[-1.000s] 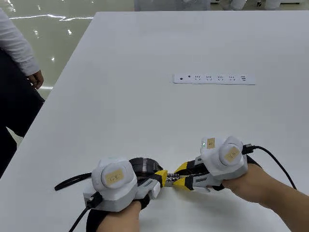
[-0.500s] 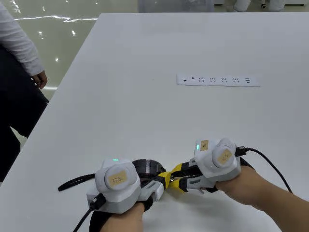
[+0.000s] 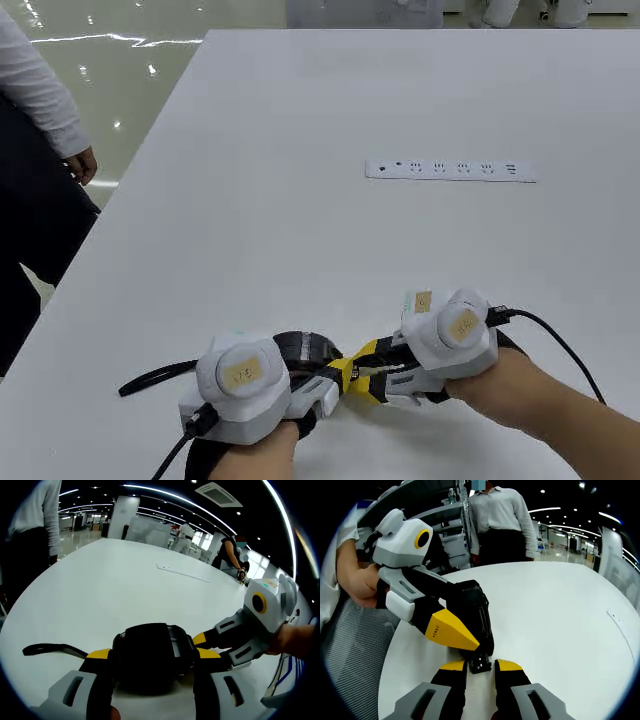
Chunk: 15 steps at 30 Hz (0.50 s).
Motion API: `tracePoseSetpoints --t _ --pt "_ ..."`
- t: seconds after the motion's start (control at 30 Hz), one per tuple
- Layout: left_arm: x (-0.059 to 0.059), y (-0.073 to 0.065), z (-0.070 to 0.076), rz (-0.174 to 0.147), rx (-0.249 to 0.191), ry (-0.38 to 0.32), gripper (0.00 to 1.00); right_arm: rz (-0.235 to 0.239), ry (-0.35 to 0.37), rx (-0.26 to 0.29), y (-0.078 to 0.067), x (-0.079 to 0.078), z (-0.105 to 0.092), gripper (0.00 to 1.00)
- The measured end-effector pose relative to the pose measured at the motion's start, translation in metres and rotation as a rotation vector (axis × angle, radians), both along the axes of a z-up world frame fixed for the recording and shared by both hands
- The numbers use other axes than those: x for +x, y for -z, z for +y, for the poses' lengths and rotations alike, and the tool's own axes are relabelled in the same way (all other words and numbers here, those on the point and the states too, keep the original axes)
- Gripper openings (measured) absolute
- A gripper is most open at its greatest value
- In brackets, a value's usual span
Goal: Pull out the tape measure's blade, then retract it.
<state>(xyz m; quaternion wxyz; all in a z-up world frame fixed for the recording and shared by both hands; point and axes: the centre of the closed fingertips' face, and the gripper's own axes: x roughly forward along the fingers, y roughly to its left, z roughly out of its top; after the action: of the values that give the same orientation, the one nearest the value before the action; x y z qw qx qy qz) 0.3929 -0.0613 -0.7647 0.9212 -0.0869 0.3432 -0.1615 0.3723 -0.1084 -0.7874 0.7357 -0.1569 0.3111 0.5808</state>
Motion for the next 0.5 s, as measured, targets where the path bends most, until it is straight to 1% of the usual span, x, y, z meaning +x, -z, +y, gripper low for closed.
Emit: tracePoseSetpoints --t 0.13,0.2,0.37,0.47,0.5 --pt "0.000 0.000 0.000 0.001 -0.011 -0.002 0.61 -0.002 0.008 0.000 -0.003 0.001 -0.002 0.23" --pt "0.000 -0.001 0.000 -0.002 -0.012 -0.002 0.61 -0.003 0.007 0.002 -0.003 0.001 -0.002 0.22" --pt "0.000 -0.005 0.001 -0.014 -0.012 0.007 0.61 -0.003 0.029 0.006 -0.006 0.001 -0.007 0.23" --pt "-0.001 -0.007 0.003 -0.021 -0.008 0.019 0.62 0.000 0.056 0.032 -0.013 0.000 -0.009 0.25" --pt "-0.002 -0.007 0.004 -0.022 -0.006 0.020 0.62 0.008 0.063 0.038 -0.013 0.000 -0.010 0.25"
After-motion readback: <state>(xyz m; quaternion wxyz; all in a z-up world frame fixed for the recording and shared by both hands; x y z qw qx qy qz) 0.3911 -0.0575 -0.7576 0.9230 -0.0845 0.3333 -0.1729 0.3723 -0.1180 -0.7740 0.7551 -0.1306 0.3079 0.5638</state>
